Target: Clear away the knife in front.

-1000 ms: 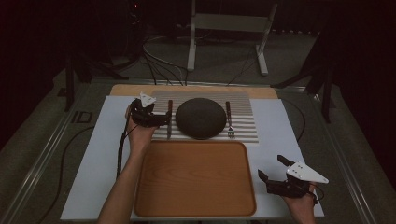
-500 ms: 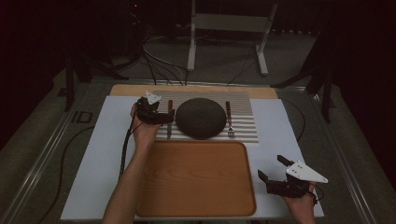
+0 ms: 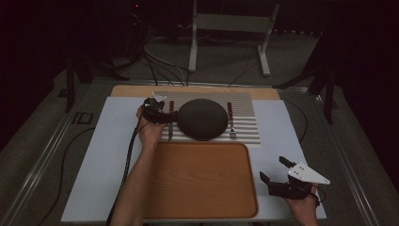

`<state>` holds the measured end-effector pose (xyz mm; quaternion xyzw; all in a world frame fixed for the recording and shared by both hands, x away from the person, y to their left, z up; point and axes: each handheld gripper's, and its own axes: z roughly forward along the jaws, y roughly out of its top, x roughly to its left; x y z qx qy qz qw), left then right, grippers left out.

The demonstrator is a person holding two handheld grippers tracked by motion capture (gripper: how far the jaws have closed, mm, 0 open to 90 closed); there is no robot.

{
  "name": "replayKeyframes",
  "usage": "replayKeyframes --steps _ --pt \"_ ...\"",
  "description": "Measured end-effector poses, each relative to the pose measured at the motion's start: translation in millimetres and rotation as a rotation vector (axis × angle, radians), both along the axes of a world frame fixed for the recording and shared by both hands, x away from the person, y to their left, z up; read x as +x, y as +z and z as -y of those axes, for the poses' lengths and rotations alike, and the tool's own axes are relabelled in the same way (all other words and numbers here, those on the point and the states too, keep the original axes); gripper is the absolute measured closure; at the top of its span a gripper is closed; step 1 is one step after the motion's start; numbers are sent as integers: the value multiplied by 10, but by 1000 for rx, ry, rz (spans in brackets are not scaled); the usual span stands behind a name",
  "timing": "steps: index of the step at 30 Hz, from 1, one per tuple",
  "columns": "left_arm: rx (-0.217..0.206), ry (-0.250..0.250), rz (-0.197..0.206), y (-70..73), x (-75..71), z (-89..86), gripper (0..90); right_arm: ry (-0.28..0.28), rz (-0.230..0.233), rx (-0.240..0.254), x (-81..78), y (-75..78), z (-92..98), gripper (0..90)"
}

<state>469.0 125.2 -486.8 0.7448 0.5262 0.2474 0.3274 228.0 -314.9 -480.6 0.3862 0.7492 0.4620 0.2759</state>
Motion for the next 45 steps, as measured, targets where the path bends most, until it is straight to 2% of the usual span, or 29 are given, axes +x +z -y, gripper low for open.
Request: replayKeyframes --steps 2,3,6,7,9,10,11,16,20,21,22,23,24,26,30,37,45 --pt "12 19 -40 -63 34 6 183 1 -1 -1 1 0 0 83" --pt "10 26 -61 -102 54 2 187 1 -1 -1 1 -1 0 82" --pt "8 45 -90 -169 91 -3 286 2 -1 -1 1 0 0 82" --pt "-8 47 -103 -196 107 -2 313 2 -1 -1 1 0 0 82" --pt "-13 43 -108 -203 111 -1 401 1 -1 -1 1 0 2 82" --pt "-33 35 -137 -240 143 22 401 1 -2 0 1 1 3 82" --pt "-34 25 -147 -247 155 38 484 1 -4 -1 5 -2 4 82" --pt "-17 5 -159 -260 196 144 541 1 -4 -2 3 -2 4 82" --pt "-1 29 -184 -285 223 175 668 1 -5 -1 4 -1 11 82" --pt "-1 29 -184 -285 223 175 676 1 -5 -1 4 -1 11 82" --pt "4 39 -203 -268 226 177 676 1 -5 -1 4 -1 12 82" --pt "7 39 -212 -259 226 175 750 2 -6 -1 4 -1 10 82" --pt "7 36 -221 -251 228 171 774 3 -6 -3 2 0 6 82" --pt "23 30 -229 -239 231 171 782 4 -5 -4 0 1 4 83" --pt "22 49 -233 -222 232 147 783 3 -6 -5 1 1 7 83" --pt "0 49 -193 -97 191 78 783 5 -11 -12 12 -9 1 83" --pt "5 43 -165 18 129 49 783 5 -10 -13 7 -8 -4 83"
